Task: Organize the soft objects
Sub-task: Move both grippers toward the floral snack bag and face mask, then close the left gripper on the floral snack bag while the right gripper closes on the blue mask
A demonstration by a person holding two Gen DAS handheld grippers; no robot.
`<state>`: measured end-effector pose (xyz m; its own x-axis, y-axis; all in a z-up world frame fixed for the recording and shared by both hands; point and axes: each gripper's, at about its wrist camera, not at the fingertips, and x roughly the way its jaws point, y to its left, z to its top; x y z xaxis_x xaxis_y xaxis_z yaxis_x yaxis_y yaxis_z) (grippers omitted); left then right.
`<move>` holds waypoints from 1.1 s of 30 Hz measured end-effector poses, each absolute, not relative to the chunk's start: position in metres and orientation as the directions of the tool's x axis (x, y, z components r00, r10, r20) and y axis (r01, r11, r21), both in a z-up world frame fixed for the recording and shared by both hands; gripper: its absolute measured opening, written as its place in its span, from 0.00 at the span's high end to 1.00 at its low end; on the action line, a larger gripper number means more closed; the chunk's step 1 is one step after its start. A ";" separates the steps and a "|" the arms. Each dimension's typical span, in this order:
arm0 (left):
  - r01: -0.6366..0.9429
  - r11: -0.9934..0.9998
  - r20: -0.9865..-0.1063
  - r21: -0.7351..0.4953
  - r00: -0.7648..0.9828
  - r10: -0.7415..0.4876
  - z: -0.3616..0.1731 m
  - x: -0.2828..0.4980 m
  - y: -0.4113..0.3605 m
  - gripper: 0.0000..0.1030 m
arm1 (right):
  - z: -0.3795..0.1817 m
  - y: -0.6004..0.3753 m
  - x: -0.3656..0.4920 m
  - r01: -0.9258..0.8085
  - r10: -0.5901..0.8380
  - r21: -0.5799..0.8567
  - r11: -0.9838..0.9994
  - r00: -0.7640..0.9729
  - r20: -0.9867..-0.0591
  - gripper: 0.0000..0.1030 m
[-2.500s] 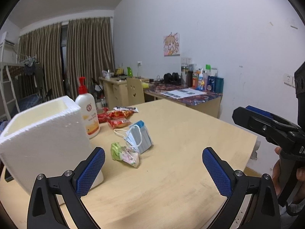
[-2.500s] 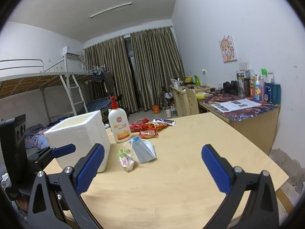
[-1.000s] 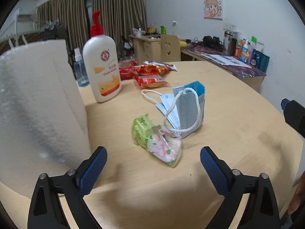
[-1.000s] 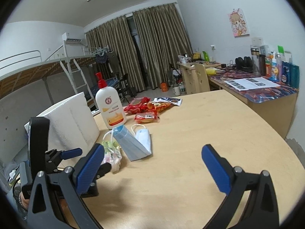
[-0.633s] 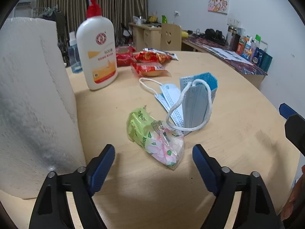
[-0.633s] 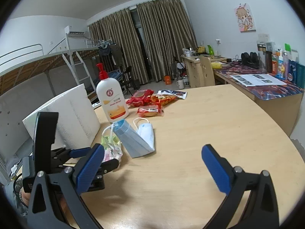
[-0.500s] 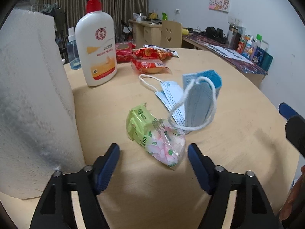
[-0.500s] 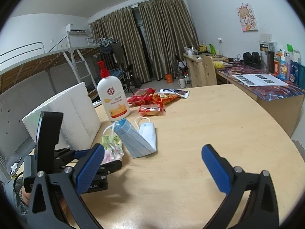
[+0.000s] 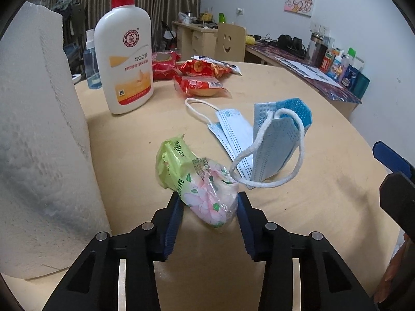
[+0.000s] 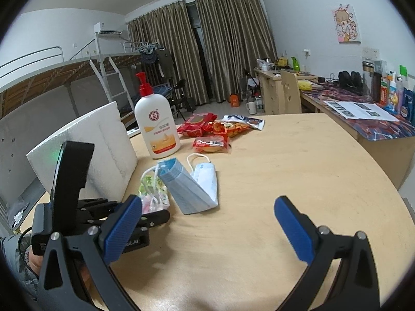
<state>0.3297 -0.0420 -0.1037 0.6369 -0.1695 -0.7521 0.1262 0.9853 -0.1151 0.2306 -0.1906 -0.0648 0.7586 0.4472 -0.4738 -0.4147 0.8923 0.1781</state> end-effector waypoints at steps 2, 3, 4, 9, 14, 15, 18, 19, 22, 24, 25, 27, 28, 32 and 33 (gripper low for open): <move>0.126 0.985 -0.751 -0.119 0.637 -0.173 -0.104 0.330 -0.041 0.65 | -0.065 -0.189 0.231 -0.419 0.449 0.173 0.891 0.756 -0.476 0.00; 0.125 0.985 -0.751 -0.122 0.637 -0.174 -0.104 0.330 -0.041 0.70 | -0.065 -0.188 0.231 -0.422 0.449 0.169 0.891 0.755 -0.477 0.00; 0.123 0.985 -0.750 -0.122 0.639 -0.172 -0.104 0.330 -0.040 0.70 | -0.065 -0.187 0.231 -0.424 0.448 0.167 0.890 0.754 -0.480 0.00; 0.119 0.987 -0.730 -0.107 0.665 -0.159 -0.099 0.324 -0.038 0.75 | -0.067 -0.184 0.235 -0.431 0.450 0.159 0.888 0.743 -0.496 0.00; 0.115 0.992 -0.691 -0.059 0.712 -0.124 -0.092 0.315 -0.039 0.76 | -0.067 -0.177 0.238 -0.446 0.456 0.152 0.882 0.732 -0.506 0.00; 0.115 0.992 -0.687 -0.054 0.717 -0.120 -0.091 0.314 -0.039 0.76 | -0.067 -0.175 0.238 -0.449 0.457 0.149 0.881 0.729 -0.509 0.00; 0.106 0.994 -0.674 -0.035 0.731 -0.102 -0.089 0.311 -0.038 0.76 | -0.066 -0.169 0.241 -0.464 0.468 0.146 0.874 0.718 -0.515 0.00; 0.108 0.993 -0.674 -0.041 0.731 -0.107 -0.088 0.310 -0.037 0.76 | -0.066 -0.168 0.242 -0.466 0.469 0.146 0.873 0.715 -0.519 0.00; 0.107 0.993 -0.672 -0.050 0.732 -0.113 -0.088 0.308 -0.035 0.76 | -0.068 -0.162 0.247 -0.470 0.469 0.146 0.871 0.703 -0.534 0.00; 0.099 0.993 -0.672 -0.061 0.732 -0.114 -0.088 0.306 -0.032 0.76 | -0.068 -0.157 0.250 -0.472 0.464 0.138 0.871 0.697 -0.547 0.00; 0.097 0.993 -0.674 -0.063 0.730 -0.114 -0.088 0.306 -0.032 0.76 | -0.068 -0.156 0.251 -0.473 0.464 0.137 0.870 0.695 -0.549 0.00; 0.083 0.994 -0.671 -0.065 0.734 -0.105 -0.086 0.303 -0.028 0.76 | -0.069 -0.152 0.254 -0.472 0.459 0.134 0.872 0.688 -0.561 0.00; 0.079 0.995 -0.667 -0.068 0.738 -0.104 -0.085 0.302 -0.027 0.76 | -0.069 -0.151 0.256 -0.471 0.456 0.131 0.872 0.686 -0.567 0.00; 0.079 0.994 -0.655 -0.080 0.747 -0.112 -0.082 0.296 -0.023 0.76 | -0.073 -0.144 0.262 -0.477 0.447 0.120 0.871 0.664 -0.599 0.00; 0.082 0.993 -0.655 -0.085 0.746 -0.118 -0.082 0.296 -0.022 0.76 | -0.074 -0.143 0.263 -0.480 0.446 0.117 0.869 0.661 -0.603 0.00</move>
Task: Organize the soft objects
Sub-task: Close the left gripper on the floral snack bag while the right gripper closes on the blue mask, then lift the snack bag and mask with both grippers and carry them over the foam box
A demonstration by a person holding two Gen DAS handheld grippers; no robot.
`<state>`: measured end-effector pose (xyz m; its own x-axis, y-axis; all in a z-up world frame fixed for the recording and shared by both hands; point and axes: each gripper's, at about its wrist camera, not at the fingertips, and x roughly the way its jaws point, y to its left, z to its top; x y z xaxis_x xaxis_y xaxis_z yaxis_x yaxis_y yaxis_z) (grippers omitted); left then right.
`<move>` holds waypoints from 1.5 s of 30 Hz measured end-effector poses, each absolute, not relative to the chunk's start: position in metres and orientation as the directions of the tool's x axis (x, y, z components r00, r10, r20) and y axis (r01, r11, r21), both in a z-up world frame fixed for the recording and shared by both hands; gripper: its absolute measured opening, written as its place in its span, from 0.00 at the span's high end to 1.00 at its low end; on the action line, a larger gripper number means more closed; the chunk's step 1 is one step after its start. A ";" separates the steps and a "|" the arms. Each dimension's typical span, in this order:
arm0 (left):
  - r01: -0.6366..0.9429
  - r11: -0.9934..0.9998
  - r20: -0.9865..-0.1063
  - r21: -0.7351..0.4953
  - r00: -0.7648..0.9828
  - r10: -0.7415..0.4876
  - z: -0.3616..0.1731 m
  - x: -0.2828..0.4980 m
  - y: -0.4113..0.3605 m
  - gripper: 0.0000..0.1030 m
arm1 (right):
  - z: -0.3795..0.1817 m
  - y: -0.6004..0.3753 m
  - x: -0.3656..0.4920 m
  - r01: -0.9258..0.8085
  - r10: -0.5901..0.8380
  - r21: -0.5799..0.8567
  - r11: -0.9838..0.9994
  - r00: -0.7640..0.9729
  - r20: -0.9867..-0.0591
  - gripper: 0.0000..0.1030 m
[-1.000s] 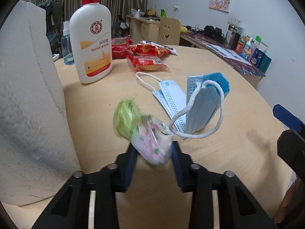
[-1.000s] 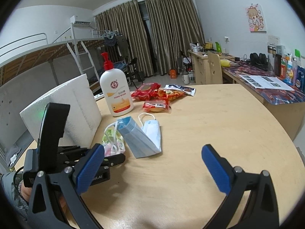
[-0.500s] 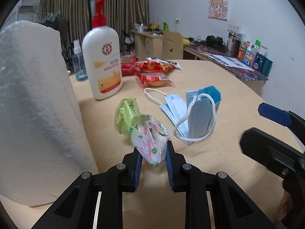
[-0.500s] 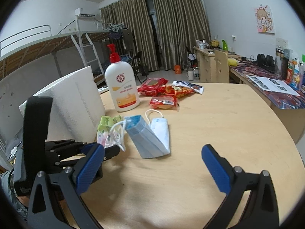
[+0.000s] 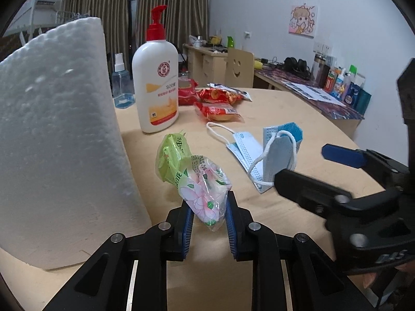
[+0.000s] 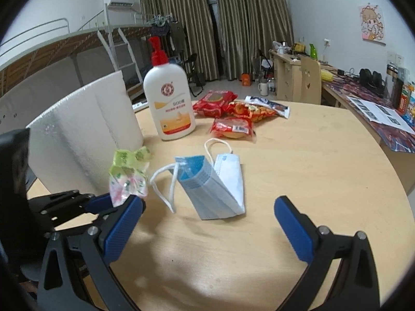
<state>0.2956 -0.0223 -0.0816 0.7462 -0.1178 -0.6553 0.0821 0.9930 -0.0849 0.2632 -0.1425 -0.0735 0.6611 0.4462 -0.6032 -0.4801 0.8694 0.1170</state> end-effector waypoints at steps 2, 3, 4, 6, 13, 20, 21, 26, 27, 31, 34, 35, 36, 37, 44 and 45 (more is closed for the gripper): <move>0.085 0.992 -0.660 -0.095 0.741 -0.126 -0.082 0.295 -0.021 0.76 | -0.075 -0.138 0.266 -0.486 0.441 0.108 0.867 0.649 -0.620 0.00; 0.088 0.991 -0.660 -0.099 0.739 -0.131 -0.082 0.294 -0.020 0.76 | -0.075 -0.136 0.266 -0.491 0.445 0.110 0.864 0.644 -0.622 0.00; 0.089 0.991 -0.659 -0.103 0.740 -0.135 -0.082 0.294 -0.019 0.76 | -0.076 -0.135 0.268 -0.494 0.446 0.109 0.863 0.640 -0.626 0.00; 0.087 0.991 -0.654 -0.105 0.744 -0.135 -0.081 0.293 -0.017 0.76 | -0.077 -0.133 0.270 -0.491 0.443 0.111 0.864 0.635 -0.634 0.00; 0.080 0.990 -0.650 -0.119 0.747 -0.138 -0.080 0.288 -0.010 0.76 | -0.082 -0.134 0.279 -0.482 0.436 0.126 0.867 0.612 -0.660 0.16; 0.088 0.990 -0.636 -0.114 0.759 -0.141 -0.078 0.283 -0.010 0.76 | -0.087 -0.132 0.281 -0.482 0.425 0.121 0.868 0.593 -0.683 0.44; 0.088 0.989 -0.634 -0.115 0.760 -0.141 -0.078 0.283 -0.010 0.76 | -0.087 -0.131 0.282 -0.482 0.419 0.116 0.868 0.589 -0.691 0.48; 0.083 0.989 -0.625 -0.119 0.768 -0.140 -0.077 0.279 -0.007 0.76 | -0.091 -0.128 0.282 -0.484 0.402 0.092 0.870 0.590 -0.701 0.73; 0.081 0.989 -0.623 -0.120 0.770 -0.139 -0.076 0.278 -0.006 0.76 | -0.091 -0.128 0.283 -0.489 0.412 0.103 0.866 0.583 -0.700 0.75; 0.076 0.989 -0.613 -0.124 0.778 -0.137 -0.073 0.275 -0.005 0.76 | -0.094 -0.129 0.285 -0.497 0.429 0.123 0.859 0.567 -0.703 0.88; 0.074 0.989 -0.605 -0.126 0.785 -0.136 -0.072 0.272 -0.003 0.76 | -0.089 -0.133 0.282 -0.497 0.447 0.140 0.856 0.579 -0.682 0.91; 0.073 0.989 -0.602 -0.128 0.787 -0.136 -0.072 0.271 -0.002 0.76 | -0.085 -0.135 0.279 -0.498 0.455 0.145 0.855 0.585 -0.672 0.91; 0.069 0.989 -0.599 -0.131 0.789 -0.135 -0.071 0.270 -0.001 0.76 | -0.083 -0.137 0.276 -0.498 0.459 0.148 0.854 0.591 -0.663 0.91; 0.066 0.989 -0.598 -0.132 0.791 -0.133 -0.071 0.270 0.000 0.76 | -0.080 -0.138 0.274 -0.502 0.465 0.149 0.852 0.596 -0.654 0.91; 0.081 0.989 -0.596 -0.127 0.791 -0.141 -0.070 0.267 -0.001 0.76 | -0.056 -0.152 0.253 -0.492 0.471 0.140 0.859 0.655 -0.591 0.91; 0.084 0.988 -0.595 -0.128 0.791 -0.144 -0.069 0.267 -0.001 0.76 | -0.055 -0.153 0.251 -0.491 0.471 0.139 0.860 0.659 -0.587 0.91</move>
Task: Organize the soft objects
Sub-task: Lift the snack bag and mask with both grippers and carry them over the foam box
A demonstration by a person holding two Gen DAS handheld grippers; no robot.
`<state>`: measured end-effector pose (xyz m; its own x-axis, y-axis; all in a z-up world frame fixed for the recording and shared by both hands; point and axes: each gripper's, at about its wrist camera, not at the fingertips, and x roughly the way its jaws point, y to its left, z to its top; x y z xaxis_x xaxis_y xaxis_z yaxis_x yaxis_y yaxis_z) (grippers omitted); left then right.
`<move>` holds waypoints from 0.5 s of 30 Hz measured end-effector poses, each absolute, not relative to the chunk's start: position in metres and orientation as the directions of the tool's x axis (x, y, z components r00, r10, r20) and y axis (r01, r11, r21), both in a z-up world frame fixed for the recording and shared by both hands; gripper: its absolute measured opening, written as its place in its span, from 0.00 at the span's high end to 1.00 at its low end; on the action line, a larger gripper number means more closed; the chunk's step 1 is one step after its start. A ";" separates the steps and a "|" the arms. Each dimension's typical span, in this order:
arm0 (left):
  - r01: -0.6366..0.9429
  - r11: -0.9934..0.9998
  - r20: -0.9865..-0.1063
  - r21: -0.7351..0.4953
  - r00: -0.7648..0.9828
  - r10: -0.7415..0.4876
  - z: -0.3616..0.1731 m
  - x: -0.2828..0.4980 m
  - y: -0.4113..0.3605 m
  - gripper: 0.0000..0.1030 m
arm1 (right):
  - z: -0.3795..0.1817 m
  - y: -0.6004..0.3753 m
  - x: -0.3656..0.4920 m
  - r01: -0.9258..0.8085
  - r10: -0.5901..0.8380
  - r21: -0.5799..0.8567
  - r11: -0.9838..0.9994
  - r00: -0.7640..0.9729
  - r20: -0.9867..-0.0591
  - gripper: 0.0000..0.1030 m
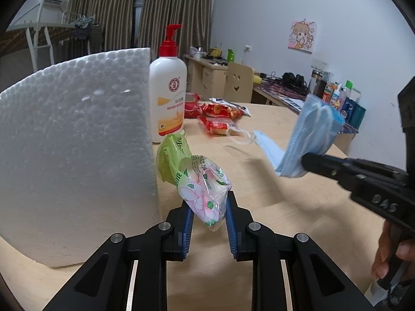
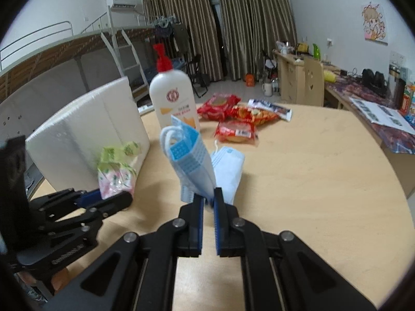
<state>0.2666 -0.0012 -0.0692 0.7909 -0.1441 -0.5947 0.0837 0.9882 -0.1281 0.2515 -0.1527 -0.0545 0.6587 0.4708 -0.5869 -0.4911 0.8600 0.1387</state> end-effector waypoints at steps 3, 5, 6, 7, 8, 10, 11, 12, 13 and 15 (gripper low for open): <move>0.089 0.988 -0.583 -0.129 0.799 -0.148 -0.065 0.263 -0.001 0.76 | -0.045 -0.158 0.242 -0.487 0.472 0.136 0.863 0.680 -0.561 0.91; 0.098 0.987 -0.573 -0.129 0.805 -0.155 -0.060 0.258 -0.002 0.76 | -0.040 -0.162 0.237 -0.482 0.471 0.136 0.866 0.692 -0.548 0.91; 0.102 0.986 -0.566 -0.129 0.810 -0.157 -0.058 0.255 -0.002 0.76 | -0.037 -0.164 0.234 -0.481 0.470 0.133 0.867 0.698 -0.540 0.91; 0.104 0.986 -0.560 -0.128 0.814 -0.158 -0.056 0.251 -0.003 0.76 | -0.033 -0.167 0.229 -0.476 0.468 0.132 0.869 0.709 -0.527 0.91; 0.107 0.986 -0.553 -0.127 0.818 -0.160 -0.053 0.247 -0.001 0.76 | -0.030 -0.169 0.224 -0.474 0.468 0.132 0.871 0.716 -0.518 0.91; 0.121 0.984 -0.539 -0.129 0.824 -0.172 -0.047 0.238 -0.004 0.76 | -0.025 -0.172 0.217 -0.473 0.467 0.126 0.872 0.728 -0.502 0.91; 0.126 0.984 -0.529 -0.128 0.830 -0.175 -0.042 0.232 -0.005 0.76 | -0.022 -0.174 0.212 -0.469 0.464 0.122 0.875 0.738 -0.490 0.91; 0.129 0.984 -0.523 -0.125 0.834 -0.176 -0.039 0.228 -0.006 0.76 | -0.020 -0.175 0.207 -0.468 0.463 0.117 0.876 0.744 -0.482 0.91; 0.133 0.983 -0.515 -0.123 0.838 -0.178 -0.036 0.222 -0.006 0.76 | -0.018 -0.176 0.204 -0.468 0.462 0.116 0.876 0.749 -0.475 0.91; 0.139 0.983 -0.495 -0.117 0.850 -0.179 -0.027 0.209 -0.006 0.76 | -0.014 -0.179 0.194 -0.470 0.467 0.114 0.875 0.758 -0.455 0.91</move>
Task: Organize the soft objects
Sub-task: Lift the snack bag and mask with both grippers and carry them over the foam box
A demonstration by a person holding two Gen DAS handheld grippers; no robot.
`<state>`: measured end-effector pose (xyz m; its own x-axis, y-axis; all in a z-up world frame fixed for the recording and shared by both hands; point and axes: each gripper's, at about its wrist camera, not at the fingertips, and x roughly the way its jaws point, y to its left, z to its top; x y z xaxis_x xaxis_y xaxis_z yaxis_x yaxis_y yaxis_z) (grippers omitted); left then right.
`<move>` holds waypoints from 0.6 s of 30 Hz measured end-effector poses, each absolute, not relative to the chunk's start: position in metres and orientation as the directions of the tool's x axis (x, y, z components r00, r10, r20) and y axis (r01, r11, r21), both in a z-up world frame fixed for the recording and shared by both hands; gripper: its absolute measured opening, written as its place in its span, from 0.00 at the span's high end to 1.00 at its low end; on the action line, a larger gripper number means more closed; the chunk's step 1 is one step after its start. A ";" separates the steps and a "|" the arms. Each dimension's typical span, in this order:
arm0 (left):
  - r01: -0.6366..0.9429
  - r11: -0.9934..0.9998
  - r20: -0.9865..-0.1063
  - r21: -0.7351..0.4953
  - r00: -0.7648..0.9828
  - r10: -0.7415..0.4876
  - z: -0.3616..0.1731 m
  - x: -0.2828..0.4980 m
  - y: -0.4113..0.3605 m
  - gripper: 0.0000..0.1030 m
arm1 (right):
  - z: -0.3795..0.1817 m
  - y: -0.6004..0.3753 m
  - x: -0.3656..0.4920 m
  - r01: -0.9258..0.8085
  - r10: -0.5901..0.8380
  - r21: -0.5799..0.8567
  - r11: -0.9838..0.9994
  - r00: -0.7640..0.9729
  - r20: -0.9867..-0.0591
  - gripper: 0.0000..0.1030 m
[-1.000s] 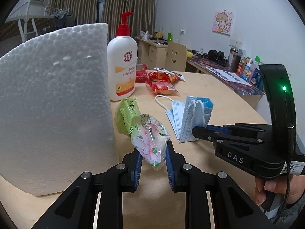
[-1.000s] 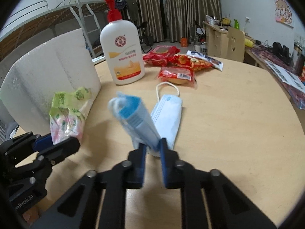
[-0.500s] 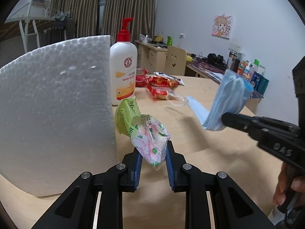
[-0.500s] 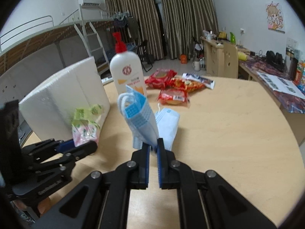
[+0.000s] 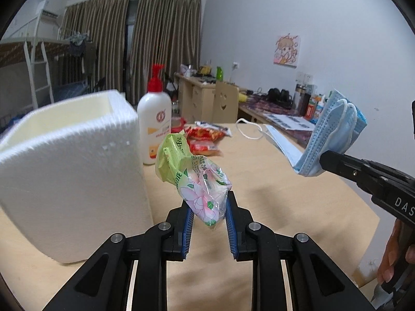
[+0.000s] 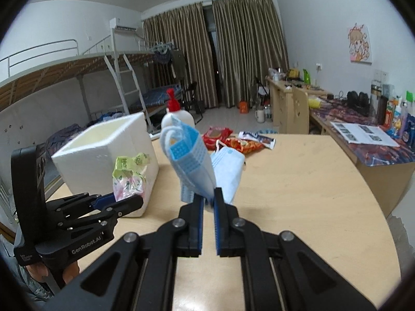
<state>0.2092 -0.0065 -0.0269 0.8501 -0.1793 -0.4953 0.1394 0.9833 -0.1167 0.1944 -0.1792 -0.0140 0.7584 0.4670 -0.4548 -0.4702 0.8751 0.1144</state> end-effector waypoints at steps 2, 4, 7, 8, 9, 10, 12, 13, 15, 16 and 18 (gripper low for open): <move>0.144 0.984 -0.478 -0.109 0.860 -0.179 -0.019 0.198 -0.007 0.76 | -0.009 -0.181 0.182 -0.467 0.466 0.110 0.877 0.772 -0.432 0.91; 0.147 0.984 -0.459 -0.097 0.871 -0.175 -0.010 0.186 -0.012 0.76 | -0.006 -0.184 0.174 -0.466 0.467 0.110 0.878 0.781 -0.415 0.91; 0.143 0.986 -0.426 -0.087 0.889 -0.167 0.001 0.165 -0.013 0.76 | 0.001 -0.189 0.159 -0.464 0.469 0.112 0.879 0.795 -0.384 0.91; 0.139 0.987 -0.415 -0.087 0.895 -0.162 0.003 0.159 -0.012 0.76 | 0.003 -0.190 0.154 -0.464 0.470 0.110 0.879 0.799 -0.375 0.91; 0.138 0.987 -0.405 -0.081 0.901 -0.159 0.007 0.153 -0.012 0.76 | 0.004 -0.191 0.149 -0.464 0.469 0.108 0.879 0.802 -0.368 0.91; 0.139 0.987 -0.397 -0.076 0.904 -0.158 0.009 0.147 -0.012 0.76 | 0.008 -0.192 0.142 -0.465 0.471 0.107 0.879 0.808 -0.354 0.91; 0.141 0.987 -0.383 -0.075 0.910 -0.159 0.016 0.134 -0.011 0.76 | 0.012 -0.194 0.133 -0.468 0.474 0.105 0.878 0.815 -0.333 0.91; 0.141 0.988 -0.378 -0.071 0.912 -0.157 0.018 0.129 -0.011 0.76 | 0.013 -0.195 0.131 -0.469 0.475 0.104 0.877 0.818 -0.325 0.91; 0.138 0.988 -0.363 -0.069 0.919 -0.154 0.023 0.116 -0.010 0.76 | 0.017 -0.195 0.121 -0.470 0.476 0.099 0.877 0.825 -0.305 0.91; 0.138 0.988 -0.353 -0.073 0.923 -0.155 0.026 0.110 -0.009 0.76 | 0.018 -0.196 0.118 -0.471 0.478 0.098 0.877 0.827 -0.296 0.91; 0.135 0.988 -0.328 -0.073 0.932 -0.151 0.033 0.096 -0.006 0.76 | 0.022 -0.197 0.110 -0.472 0.480 0.101 0.876 0.833 -0.273 0.91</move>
